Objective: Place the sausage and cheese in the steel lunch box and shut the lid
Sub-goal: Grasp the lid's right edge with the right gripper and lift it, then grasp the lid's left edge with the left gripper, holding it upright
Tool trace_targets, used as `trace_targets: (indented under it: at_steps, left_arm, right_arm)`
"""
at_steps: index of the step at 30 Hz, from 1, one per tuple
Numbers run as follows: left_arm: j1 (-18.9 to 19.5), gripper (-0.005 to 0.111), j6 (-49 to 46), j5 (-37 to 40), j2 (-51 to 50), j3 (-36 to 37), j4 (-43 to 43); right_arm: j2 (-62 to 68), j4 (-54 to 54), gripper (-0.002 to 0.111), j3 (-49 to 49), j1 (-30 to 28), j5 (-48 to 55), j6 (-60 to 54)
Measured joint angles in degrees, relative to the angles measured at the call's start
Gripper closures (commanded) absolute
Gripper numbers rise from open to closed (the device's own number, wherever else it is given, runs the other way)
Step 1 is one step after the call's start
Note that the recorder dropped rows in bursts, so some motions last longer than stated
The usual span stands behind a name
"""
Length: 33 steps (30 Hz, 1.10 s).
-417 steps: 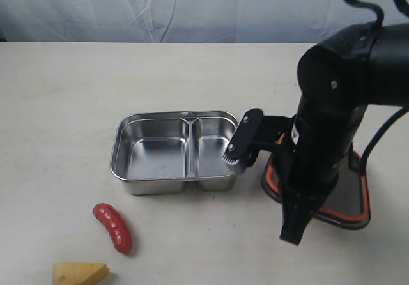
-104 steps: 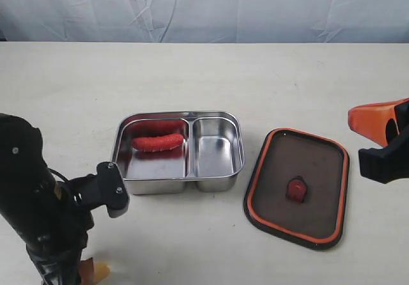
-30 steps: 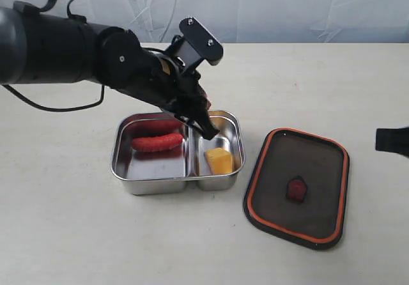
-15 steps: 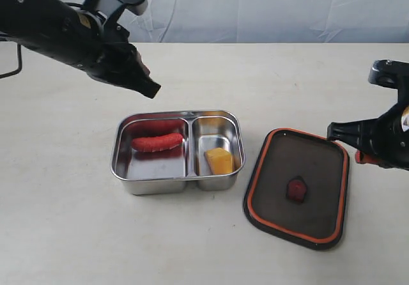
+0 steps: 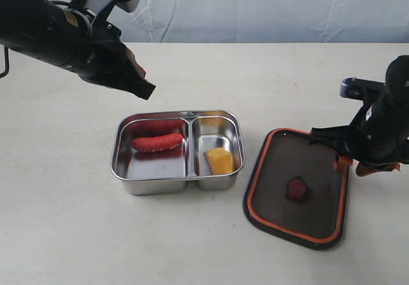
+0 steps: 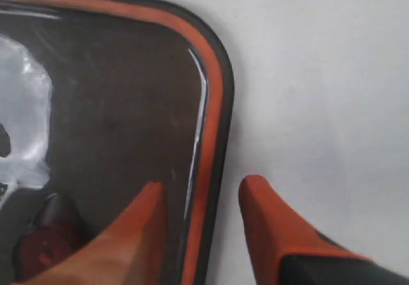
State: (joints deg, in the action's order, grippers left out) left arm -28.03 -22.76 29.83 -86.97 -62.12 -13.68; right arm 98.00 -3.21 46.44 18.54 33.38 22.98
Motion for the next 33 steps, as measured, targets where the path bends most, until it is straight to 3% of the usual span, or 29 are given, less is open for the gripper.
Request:
trace_targets:
  at_steps: [3, 5, 8, 9, 13, 15, 16, 17, 19, 26, 33]
  left_arm:
    - [0.0, 0.107, 0.0, 0.1, 0.0, 0.1, 0.0]
    - [0.0, 0.107, 0.0, 0.1, 0.0, 0.1, 0.0]
    - [0.0, 0.107, 0.0, 0.2, 0.0, 0.1, -0.1]
    - [0.0, 0.107, 0.0, 0.3, 0.0, 0.1, -0.3]
    - [0.0, 0.097, -0.5, 2.5, 0.0, 0.1, -5.8]
    - [0.0, 0.081, -3.8, 3.9, 0.0, 0.1, -11.6]
    - [0.0, 0.066, -5.3, 4.5, 0.0, 0.1, -14.0]
    - [0.0, 0.057, -9.7, 5.5, 0.0, 0.1, -20.5]
    - [0.0, 0.046, -15.4, 7.2, 0.0, 0.1, -29.9]
    - [0.0, 0.045, -28.2, 14.1, 0.0, 0.1, -49.6]
    - [0.0, 0.045, -33.2, 16.9, 0.0, 0.1, -55.7]
  right_arm:
    - [3.3, 0.0, 0.069, 0.1, 0.0, 0.0, -0.1]
    - [4.6, 0.0, 0.077, 0.1, 0.0, -0.1, -0.1]
    - [5.8, 0.2, 0.096, 0.1, 0.0, -0.3, -0.1]
    - [6.0, 0.4, 0.108, 0.3, 0.0, -0.5, -0.1]
    - [6.0, -1.1, 0.108, 0.6, 0.0, 0.3, -0.2]
    - [4.4, -3.7, 0.108, 0.4, 0.0, 2.1, -0.3]
    - [3.2, -4.0, 0.108, 0.3, 0.0, 2.5, -0.3]
    - [0.3, -4.4, 0.108, 0.3, -0.1, 2.8, -0.3]
    - [-4.5, -4.8, 0.108, 0.3, -0.1, 2.9, -0.3]
    - [-19.1, 0.7, 0.108, 0.3, -0.1, 2.2, -5.8]
    - [-23.9, 19.0, 0.108, 0.3, -0.2, 0.9, -20.7]
